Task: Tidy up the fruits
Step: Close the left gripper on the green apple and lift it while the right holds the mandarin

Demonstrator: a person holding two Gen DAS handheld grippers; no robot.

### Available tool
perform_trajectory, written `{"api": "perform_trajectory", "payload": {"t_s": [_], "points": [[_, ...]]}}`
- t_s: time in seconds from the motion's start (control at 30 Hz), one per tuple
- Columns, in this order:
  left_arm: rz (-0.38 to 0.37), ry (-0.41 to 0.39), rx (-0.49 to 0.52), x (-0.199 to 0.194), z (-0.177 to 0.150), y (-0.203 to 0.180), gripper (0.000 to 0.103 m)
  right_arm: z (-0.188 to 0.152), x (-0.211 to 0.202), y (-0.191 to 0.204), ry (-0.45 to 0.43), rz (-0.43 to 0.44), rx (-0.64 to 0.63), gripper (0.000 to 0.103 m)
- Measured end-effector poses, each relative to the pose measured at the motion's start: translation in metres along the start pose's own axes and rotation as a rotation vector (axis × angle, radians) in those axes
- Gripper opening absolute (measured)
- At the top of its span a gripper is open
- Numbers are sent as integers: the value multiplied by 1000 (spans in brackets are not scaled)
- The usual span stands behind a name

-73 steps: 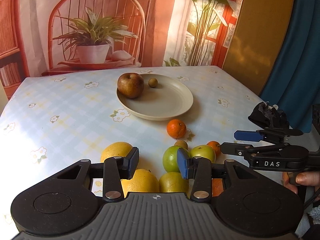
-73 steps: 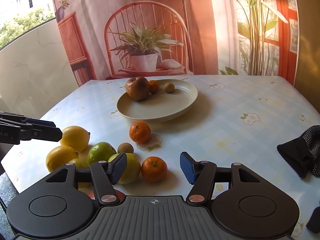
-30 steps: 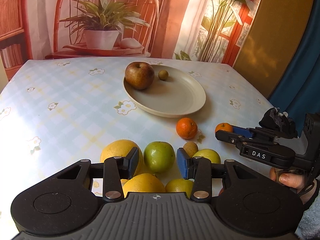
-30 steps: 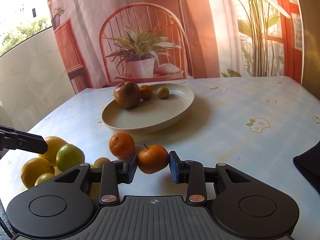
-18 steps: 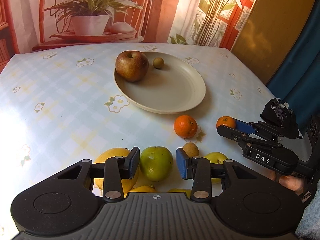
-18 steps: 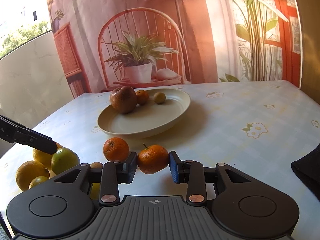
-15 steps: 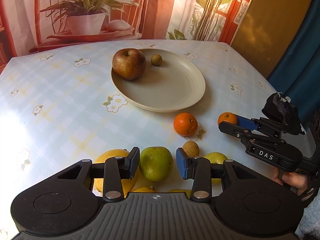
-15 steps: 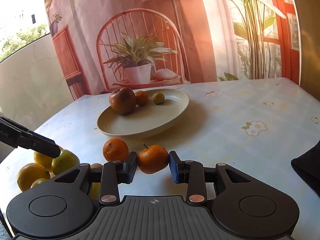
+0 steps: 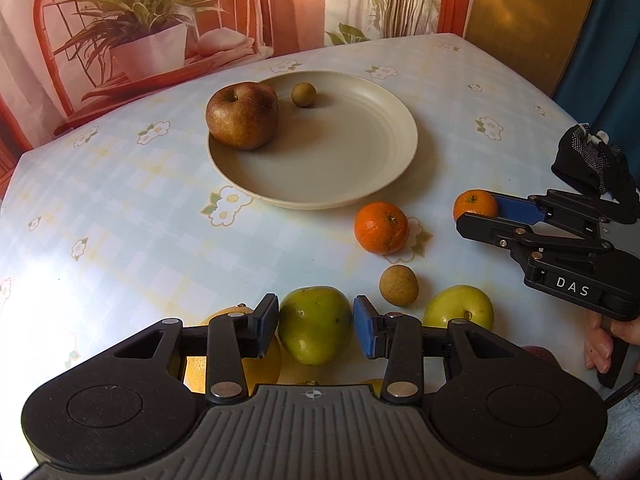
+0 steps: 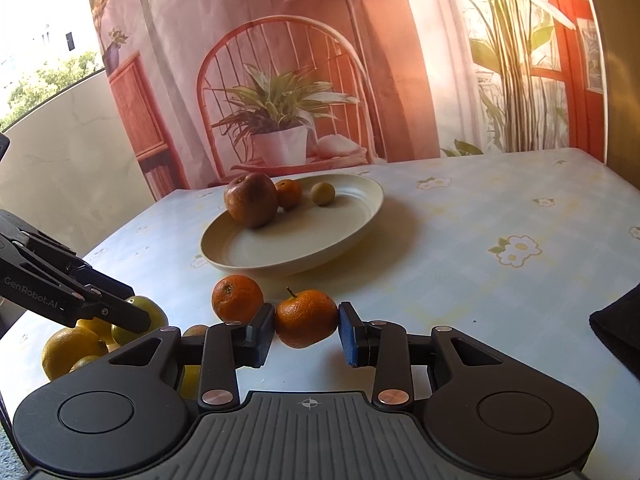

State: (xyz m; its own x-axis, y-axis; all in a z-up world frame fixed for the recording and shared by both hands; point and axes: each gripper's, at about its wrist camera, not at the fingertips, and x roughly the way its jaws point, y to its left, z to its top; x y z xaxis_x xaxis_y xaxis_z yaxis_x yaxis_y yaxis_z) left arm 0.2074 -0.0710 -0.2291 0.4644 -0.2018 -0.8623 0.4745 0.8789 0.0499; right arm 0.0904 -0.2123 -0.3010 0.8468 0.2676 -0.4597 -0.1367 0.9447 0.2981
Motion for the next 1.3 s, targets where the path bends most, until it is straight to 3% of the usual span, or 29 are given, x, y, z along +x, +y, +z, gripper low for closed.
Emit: {"api": "perform_trajectory", "payload": {"t_s": [0.5, 1.07, 1.3], "points": [[70, 8, 31, 4, 2, -12, 45, 1, 1, -1, 8, 4, 4, 32], [-14, -80, -62, 19, 18, 0, 45, 1, 3, -2, 10, 4, 4, 32], [-52, -55, -68, 17, 15, 7, 45, 1, 4, -4, 13, 9, 11, 32]]}}
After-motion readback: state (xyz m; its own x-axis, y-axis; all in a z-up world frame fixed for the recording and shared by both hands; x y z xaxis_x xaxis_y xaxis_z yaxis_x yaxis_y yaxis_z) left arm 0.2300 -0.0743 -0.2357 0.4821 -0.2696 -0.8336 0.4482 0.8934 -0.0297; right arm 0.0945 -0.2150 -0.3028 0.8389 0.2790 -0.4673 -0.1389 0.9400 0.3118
